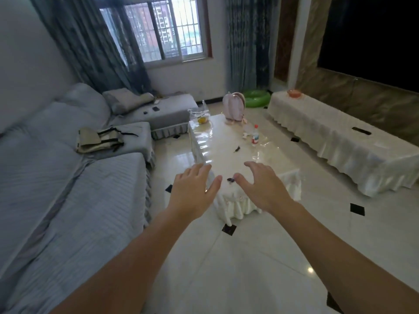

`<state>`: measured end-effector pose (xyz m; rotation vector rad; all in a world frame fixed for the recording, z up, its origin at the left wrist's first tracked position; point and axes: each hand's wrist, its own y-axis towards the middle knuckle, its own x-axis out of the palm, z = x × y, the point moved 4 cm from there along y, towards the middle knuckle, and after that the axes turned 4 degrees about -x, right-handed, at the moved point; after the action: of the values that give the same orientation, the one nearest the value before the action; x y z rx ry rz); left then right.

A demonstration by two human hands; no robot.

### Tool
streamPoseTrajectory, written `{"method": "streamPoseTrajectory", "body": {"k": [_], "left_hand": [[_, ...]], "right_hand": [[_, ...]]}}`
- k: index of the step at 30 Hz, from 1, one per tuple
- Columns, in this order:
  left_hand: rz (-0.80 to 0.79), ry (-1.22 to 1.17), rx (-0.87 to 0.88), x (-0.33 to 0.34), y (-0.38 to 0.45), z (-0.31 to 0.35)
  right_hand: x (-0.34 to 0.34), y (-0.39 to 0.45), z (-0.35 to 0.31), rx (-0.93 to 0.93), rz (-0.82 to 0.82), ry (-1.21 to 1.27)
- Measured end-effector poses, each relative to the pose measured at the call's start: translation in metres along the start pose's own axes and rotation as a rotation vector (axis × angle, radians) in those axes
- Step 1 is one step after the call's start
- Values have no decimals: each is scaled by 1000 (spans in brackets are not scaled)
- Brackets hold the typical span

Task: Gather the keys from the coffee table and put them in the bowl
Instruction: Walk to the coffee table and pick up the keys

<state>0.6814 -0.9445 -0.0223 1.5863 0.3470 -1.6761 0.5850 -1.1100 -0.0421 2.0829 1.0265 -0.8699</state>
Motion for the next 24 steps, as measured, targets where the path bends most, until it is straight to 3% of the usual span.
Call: {"method": "streamPoseTrajectory", "body": {"k": [11, 24], "left_hand": [[26, -28, -94, 44, 108, -60], [-119, -125, -103, 128, 294, -183]], "right_hand": [[46, 128, 18, -51, -86, -17], [154, 329, 30, 34, -136, -94]]}}
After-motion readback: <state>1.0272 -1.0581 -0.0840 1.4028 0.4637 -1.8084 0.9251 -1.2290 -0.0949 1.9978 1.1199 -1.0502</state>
